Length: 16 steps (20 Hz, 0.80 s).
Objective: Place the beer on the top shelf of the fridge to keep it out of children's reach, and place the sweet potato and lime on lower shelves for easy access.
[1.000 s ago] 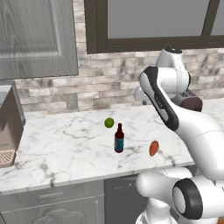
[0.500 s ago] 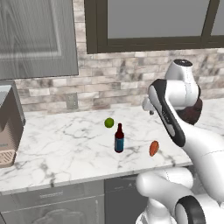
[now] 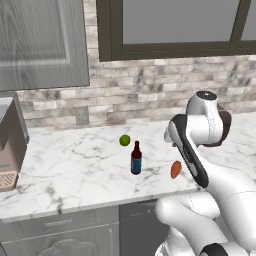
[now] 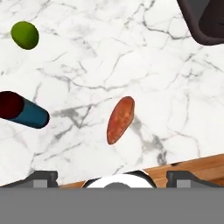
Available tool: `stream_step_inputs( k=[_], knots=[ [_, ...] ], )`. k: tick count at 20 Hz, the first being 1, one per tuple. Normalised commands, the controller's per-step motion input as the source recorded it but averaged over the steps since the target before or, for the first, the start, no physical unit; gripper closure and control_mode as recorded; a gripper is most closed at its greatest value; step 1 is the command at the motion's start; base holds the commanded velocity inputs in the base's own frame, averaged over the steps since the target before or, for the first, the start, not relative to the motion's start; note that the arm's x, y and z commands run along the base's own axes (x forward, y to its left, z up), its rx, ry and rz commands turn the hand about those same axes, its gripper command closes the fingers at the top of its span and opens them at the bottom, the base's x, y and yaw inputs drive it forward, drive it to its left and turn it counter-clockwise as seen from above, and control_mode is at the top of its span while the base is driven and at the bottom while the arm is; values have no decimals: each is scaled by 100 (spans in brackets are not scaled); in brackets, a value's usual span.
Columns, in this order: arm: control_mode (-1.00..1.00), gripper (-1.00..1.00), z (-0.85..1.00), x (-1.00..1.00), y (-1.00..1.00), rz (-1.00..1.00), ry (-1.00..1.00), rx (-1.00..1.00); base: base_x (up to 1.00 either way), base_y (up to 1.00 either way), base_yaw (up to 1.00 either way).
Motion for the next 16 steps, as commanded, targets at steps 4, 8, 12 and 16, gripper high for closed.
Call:
stream_step_inputs(
  k=[4, 8, 12, 16],
  knots=[
    [-100, -100, -56, 3, -13, -11, 8, 1, 0, 0, 0],
    [-100, -100, -44, 5, -25, -10, 11, 2, 0, 0, 0],
    [-100, -100, -39, 24, -16, -10, 9, 5, 0, 0, 0],
    [-100, -100, -37, 28, -6, -6, 6, 6, 0, 0, 0]
  ],
)
